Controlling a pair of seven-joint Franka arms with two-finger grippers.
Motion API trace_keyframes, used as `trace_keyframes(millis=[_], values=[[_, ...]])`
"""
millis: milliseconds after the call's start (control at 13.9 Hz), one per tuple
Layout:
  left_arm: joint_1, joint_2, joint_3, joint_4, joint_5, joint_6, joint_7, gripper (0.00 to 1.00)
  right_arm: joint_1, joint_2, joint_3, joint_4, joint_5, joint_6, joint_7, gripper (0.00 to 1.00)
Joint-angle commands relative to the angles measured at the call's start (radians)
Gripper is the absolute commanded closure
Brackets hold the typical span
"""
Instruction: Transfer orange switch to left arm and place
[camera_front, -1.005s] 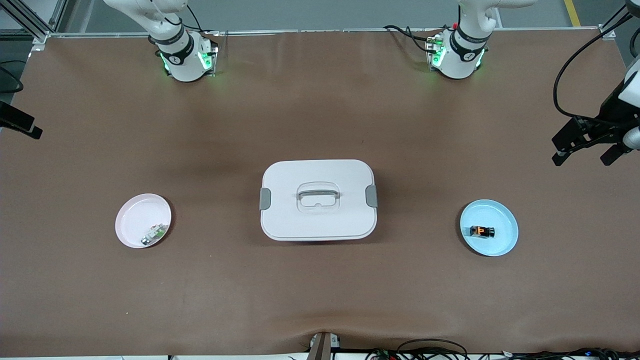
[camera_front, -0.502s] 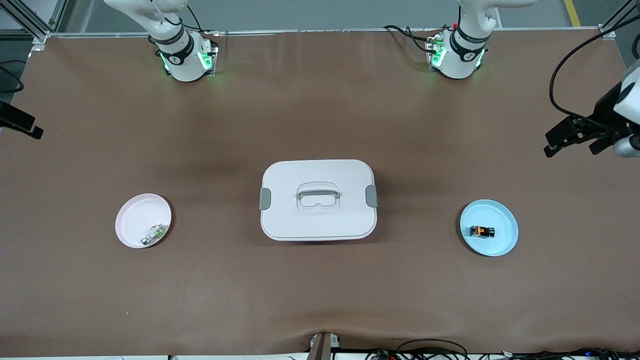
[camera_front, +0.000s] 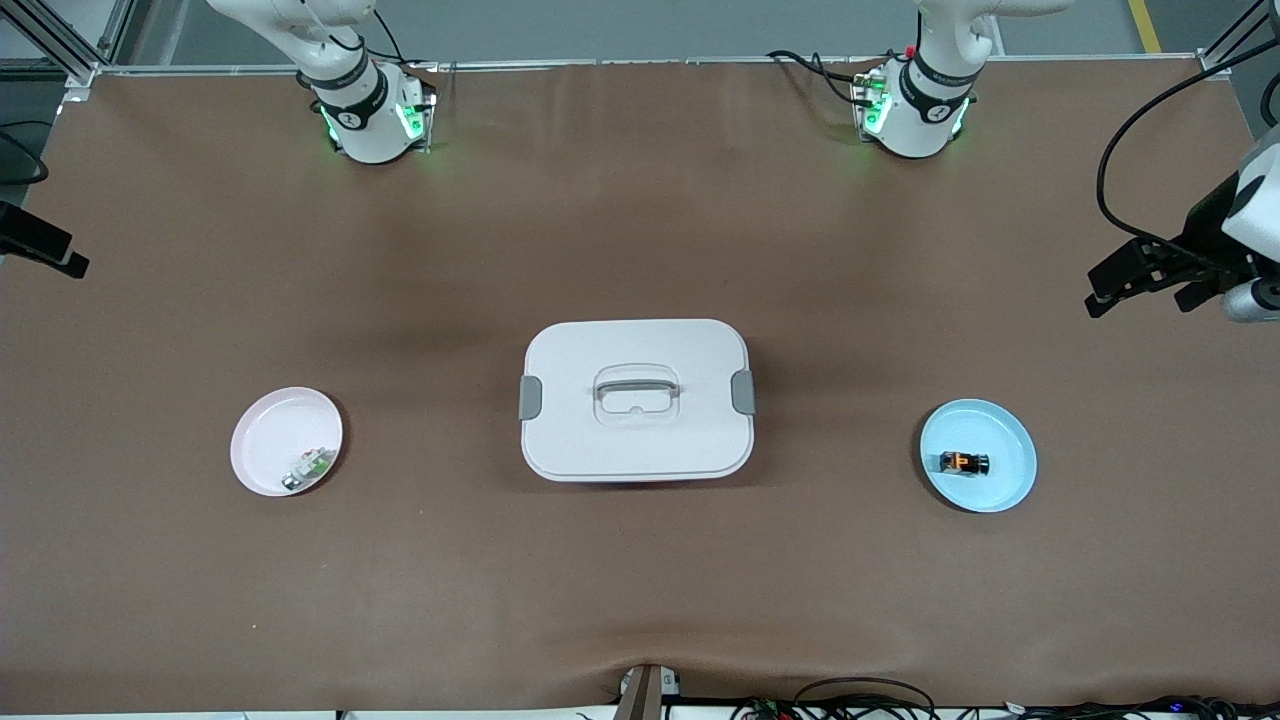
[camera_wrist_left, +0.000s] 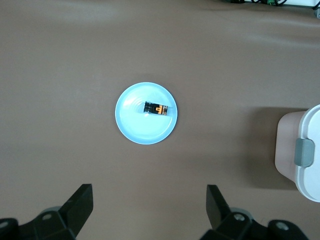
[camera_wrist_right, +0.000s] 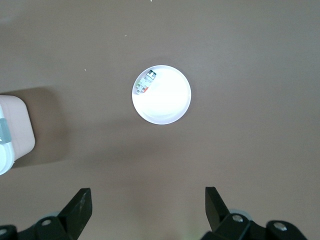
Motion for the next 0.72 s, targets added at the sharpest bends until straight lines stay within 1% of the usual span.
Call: trace_keyframes(millis=[0, 144, 287, 431, 646], values=[[0.008, -0.010, -0.001, 0.002, -0.014, -0.017, 0.017, 0.00, -0.028, -0.013, 0.005, -0.013, 0.026, -0.003, 0.005, 0.00], [0.032, -0.010, -0.007, 0.006, -0.014, -0.017, 0.017, 0.00, -0.026, -0.015, 0.005, -0.013, 0.026, -0.003, 0.005, 0.00], [0.058, -0.010, -0.035, 0.006, -0.014, -0.017, 0.019, 0.00, -0.026, -0.015, 0.007, -0.013, 0.026, 0.000, 0.005, 0.00], [0.104, -0.009, -0.080, 0.006, -0.014, -0.014, 0.019, 0.00, -0.026, -0.015, 0.007, -0.013, 0.026, 0.003, 0.005, 0.00], [0.103, -0.004, -0.085, 0.006, -0.014, -0.012, 0.017, 0.00, -0.026, -0.015, 0.007, -0.013, 0.026, 0.004, 0.005, 0.00]])
